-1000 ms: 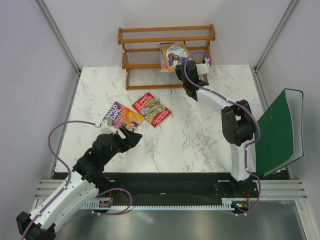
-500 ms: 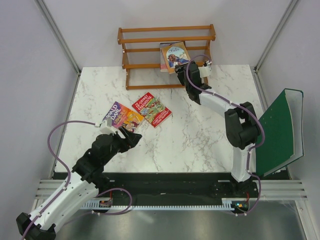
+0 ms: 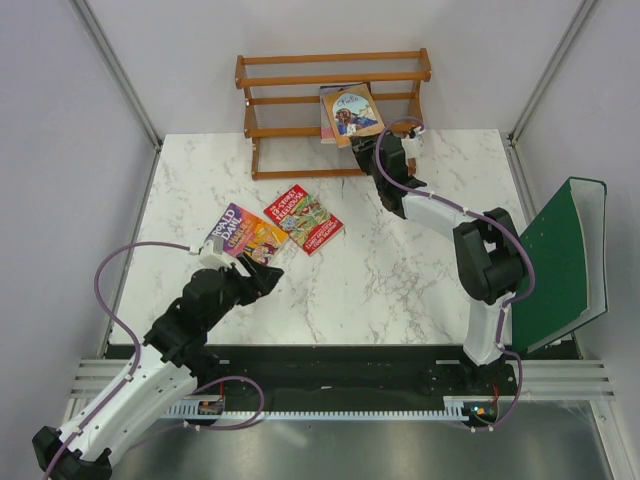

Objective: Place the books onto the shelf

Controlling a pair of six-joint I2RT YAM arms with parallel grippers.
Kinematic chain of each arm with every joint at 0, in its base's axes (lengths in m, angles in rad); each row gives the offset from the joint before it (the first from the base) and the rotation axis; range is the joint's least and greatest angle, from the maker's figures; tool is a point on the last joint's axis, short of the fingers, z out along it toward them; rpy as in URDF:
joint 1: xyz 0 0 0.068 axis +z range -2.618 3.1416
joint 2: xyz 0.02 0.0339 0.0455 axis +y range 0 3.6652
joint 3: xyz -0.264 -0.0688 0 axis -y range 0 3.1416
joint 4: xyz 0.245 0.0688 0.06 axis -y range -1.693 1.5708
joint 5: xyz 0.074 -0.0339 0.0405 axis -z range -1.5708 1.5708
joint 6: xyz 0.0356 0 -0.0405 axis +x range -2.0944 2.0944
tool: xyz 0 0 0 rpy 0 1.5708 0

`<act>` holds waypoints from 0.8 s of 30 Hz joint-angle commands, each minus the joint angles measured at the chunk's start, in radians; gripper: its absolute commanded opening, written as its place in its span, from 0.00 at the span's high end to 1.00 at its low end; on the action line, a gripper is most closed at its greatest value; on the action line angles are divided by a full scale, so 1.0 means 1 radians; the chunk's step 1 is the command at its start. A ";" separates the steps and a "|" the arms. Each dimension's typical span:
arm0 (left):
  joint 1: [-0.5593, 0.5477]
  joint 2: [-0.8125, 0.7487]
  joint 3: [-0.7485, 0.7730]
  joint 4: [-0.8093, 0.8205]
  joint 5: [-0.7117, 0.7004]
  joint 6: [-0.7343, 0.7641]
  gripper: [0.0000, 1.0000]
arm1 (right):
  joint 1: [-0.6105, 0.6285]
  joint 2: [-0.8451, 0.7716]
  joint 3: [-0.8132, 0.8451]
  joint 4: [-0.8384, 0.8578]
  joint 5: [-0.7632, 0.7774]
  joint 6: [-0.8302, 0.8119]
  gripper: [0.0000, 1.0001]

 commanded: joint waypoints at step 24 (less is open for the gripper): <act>-0.005 -0.020 -0.031 -0.005 0.006 0.035 0.18 | 0.031 0.031 0.009 0.124 -0.055 -0.007 0.73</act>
